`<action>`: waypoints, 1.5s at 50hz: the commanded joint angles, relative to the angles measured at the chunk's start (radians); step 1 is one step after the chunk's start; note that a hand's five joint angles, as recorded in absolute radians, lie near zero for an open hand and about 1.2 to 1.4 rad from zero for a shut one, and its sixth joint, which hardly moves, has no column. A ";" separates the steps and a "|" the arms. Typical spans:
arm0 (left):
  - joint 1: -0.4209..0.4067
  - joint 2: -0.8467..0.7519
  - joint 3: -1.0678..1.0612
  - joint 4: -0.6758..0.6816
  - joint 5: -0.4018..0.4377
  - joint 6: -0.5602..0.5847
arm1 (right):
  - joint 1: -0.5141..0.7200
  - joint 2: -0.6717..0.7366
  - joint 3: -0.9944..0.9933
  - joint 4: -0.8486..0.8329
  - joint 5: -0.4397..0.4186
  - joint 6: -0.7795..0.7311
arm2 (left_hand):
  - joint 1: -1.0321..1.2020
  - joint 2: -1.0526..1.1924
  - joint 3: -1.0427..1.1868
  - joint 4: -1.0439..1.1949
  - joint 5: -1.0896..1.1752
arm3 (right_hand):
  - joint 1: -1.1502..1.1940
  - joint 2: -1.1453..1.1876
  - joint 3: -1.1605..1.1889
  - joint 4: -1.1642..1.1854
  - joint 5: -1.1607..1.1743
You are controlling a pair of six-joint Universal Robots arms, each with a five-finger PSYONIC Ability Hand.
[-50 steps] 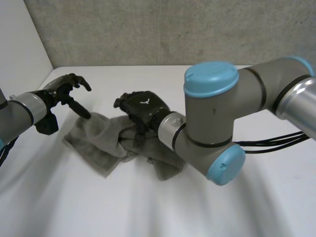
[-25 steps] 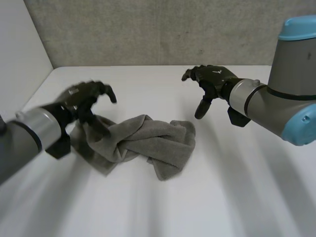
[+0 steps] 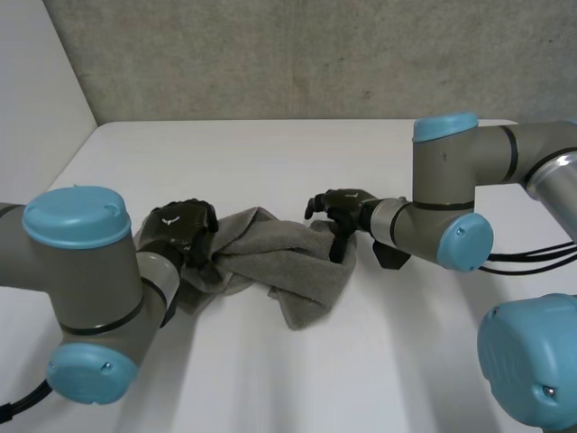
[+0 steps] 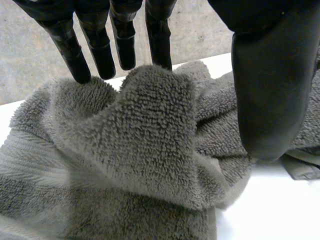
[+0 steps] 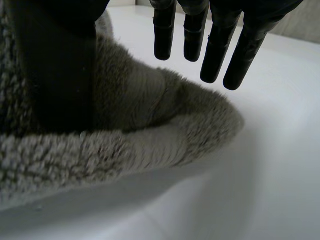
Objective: Fold the towel.
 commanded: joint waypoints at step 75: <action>0.241 0.042 0.497 -0.039 0.352 0.194 | -0.045 -0.581 0.555 -0.381 0.061 -0.526 | 1.037 1.037 1.037 1.041 1.037 | 1.030 1.038 1.020 1.015 1.003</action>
